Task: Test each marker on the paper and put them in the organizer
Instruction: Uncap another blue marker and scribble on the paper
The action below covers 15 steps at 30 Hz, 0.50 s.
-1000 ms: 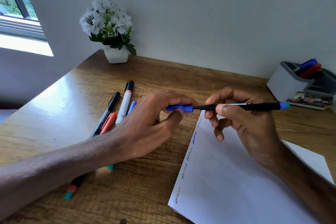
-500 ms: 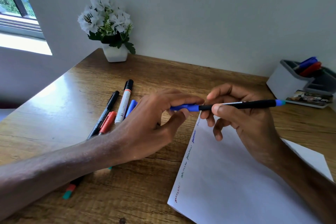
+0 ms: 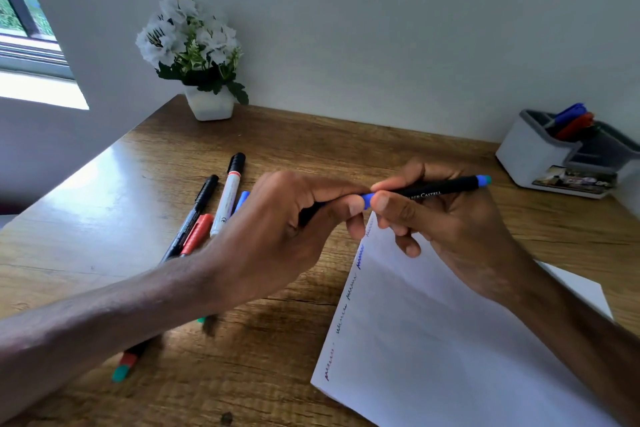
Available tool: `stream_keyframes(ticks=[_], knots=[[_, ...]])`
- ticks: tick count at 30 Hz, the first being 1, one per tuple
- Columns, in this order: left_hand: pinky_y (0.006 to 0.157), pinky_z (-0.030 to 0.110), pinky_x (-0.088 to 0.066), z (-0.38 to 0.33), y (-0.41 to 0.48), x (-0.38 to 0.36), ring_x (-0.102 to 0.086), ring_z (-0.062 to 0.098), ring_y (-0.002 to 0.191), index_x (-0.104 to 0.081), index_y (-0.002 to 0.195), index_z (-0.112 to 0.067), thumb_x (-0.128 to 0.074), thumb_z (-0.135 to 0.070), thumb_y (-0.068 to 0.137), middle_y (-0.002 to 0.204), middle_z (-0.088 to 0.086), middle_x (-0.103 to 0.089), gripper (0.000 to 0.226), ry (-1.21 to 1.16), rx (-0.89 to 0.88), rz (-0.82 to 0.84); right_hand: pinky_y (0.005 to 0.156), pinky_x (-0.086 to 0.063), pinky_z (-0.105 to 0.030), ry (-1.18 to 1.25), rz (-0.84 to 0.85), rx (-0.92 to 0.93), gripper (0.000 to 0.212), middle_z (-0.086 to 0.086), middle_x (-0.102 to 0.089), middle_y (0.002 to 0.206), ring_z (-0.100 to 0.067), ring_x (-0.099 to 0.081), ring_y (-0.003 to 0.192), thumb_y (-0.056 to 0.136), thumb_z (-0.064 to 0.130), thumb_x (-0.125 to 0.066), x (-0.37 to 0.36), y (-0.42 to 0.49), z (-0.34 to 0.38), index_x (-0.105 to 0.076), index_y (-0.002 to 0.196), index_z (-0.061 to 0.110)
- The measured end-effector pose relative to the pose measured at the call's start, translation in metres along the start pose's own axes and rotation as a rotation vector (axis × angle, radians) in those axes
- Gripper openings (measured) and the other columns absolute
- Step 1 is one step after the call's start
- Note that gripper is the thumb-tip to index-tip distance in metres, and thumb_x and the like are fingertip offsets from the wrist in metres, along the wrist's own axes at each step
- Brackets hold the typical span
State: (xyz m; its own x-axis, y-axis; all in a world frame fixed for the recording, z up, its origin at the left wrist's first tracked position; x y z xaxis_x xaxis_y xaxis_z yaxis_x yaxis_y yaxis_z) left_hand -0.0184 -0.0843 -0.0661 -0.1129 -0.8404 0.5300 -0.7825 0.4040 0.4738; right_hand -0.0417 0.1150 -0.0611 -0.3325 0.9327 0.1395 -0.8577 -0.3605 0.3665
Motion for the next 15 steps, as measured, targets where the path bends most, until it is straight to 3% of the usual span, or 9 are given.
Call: stream_keyframes(ticks=[3, 8, 10, 12, 15], knots=[[0.061, 0.06, -0.054, 0.005, 0.002, 0.001, -0.063, 0.048, 0.068, -0.076, 0.107, -0.027, -0.05, -0.03, 0.105, 0.084, 0.003, -0.073, 0.026, -0.061, 0.039, 0.033, 0.044, -0.05, -0.024, -0.035, 0.025, 0.013, 0.017, -0.008, -0.071, 0.069, -0.019, -0.061, 0.055, 0.078, 0.013, -0.076, 0.002, 0.003, 0.002, -0.075, 0.092, 0.003], [0.071, 0.05, -0.057, 0.014, 0.01, 0.001, -0.07, 0.033, 0.08, -0.074, 0.111, -0.032, -0.052, -0.032, 0.105, 0.097, -0.012, -0.076, 0.023, 0.042, 0.031, 0.052, 0.054, -0.055, -0.029, -0.114, 0.007, -0.031, 0.024, -0.002, -0.073, 0.074, -0.018, -0.064, 0.063, 0.077, 0.016, -0.079, 0.015, 0.008, 0.0, -0.078, 0.097, 0.005], [0.062, 0.036, -0.055, 0.015, 0.01, 0.002, -0.067, 0.017, 0.069, -0.075, 0.109, -0.033, -0.056, -0.036, 0.102, 0.091, -0.018, -0.076, 0.02, 0.096, 0.044, -0.005, 0.062, -0.06, -0.031, -0.088, -0.013, -0.097, 0.024, -0.004, -0.073, 0.08, -0.018, -0.066, 0.073, 0.077, 0.021, -0.079, 0.025, 0.009, -0.001, -0.081, 0.099, 0.012], [0.053, 0.029, -0.047, 0.015, 0.009, 0.007, -0.063, 0.014, 0.062, -0.077, 0.103, -0.033, -0.063, -0.04, 0.097, 0.084, -0.018, -0.075, 0.017, 0.122, 0.062, -0.094, 0.071, -0.062, -0.03, -0.016, -0.077, -0.156, 0.02, -0.004, -0.072, 0.082, -0.019, -0.065, 0.078, 0.078, 0.02, -0.079, 0.038, 0.009, 0.0, -0.082, 0.098, 0.017], [0.047, 0.026, -0.044, 0.011, 0.014, 0.012, -0.062, 0.011, 0.054, -0.08, 0.1, -0.031, -0.07, -0.04, 0.092, 0.077, -0.017, -0.075, 0.016, 0.139, 0.059, -0.19, 0.077, -0.057, -0.027, -0.329, -0.093, -0.062, 0.017, 0.007, -0.078, 0.086, -0.011, -0.071, 0.081, 0.082, 0.016, -0.083, 0.052, 0.009, 0.002, -0.083, 0.098, 0.023]])
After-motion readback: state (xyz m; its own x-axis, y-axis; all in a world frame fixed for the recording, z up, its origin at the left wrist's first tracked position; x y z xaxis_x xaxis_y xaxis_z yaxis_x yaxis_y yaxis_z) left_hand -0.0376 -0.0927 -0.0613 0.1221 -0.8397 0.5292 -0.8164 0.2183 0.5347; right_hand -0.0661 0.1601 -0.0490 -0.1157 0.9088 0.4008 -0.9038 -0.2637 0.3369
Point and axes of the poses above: each hand's wrist, its own y-axis towards the middle knuckle, its own x-axis out of the back of the hand, z = x × y, the point moved 2 cm from there along y, towards the middle knuckle
